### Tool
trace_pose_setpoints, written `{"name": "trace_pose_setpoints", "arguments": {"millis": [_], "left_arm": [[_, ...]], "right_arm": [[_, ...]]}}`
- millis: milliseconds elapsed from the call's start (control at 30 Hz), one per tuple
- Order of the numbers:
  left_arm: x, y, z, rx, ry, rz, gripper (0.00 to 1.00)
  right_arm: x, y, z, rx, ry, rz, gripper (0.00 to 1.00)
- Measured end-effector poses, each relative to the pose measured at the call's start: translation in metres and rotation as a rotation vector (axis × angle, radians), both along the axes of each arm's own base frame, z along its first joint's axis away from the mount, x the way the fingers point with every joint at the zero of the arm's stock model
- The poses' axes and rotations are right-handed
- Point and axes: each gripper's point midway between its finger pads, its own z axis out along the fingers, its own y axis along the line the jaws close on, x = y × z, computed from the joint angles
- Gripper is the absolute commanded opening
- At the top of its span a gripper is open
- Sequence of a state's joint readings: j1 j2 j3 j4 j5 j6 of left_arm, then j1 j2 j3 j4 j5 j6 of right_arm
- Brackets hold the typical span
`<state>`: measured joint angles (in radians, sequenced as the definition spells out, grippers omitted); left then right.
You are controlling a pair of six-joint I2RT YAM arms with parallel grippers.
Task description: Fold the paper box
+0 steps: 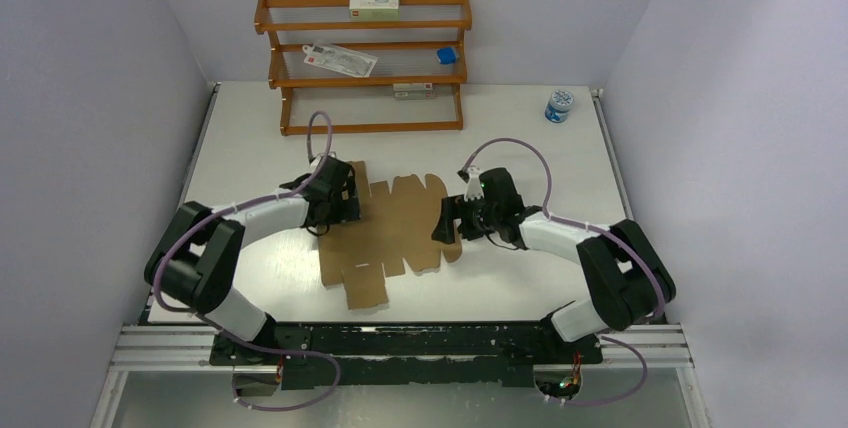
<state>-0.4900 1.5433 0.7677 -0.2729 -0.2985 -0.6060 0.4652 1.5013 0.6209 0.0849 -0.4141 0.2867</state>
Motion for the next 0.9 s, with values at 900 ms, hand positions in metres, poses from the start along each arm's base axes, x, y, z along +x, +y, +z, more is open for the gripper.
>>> {"name": "trace_pose_setpoints", "arguments": {"millis": [900], "left_arm": [[0.120,-0.069,0.092,-0.065,-0.261,-0.207,0.98]], "right_arm": [[-0.005,-0.032,0.057,-0.035,-0.138,-0.163,1.00]]}}
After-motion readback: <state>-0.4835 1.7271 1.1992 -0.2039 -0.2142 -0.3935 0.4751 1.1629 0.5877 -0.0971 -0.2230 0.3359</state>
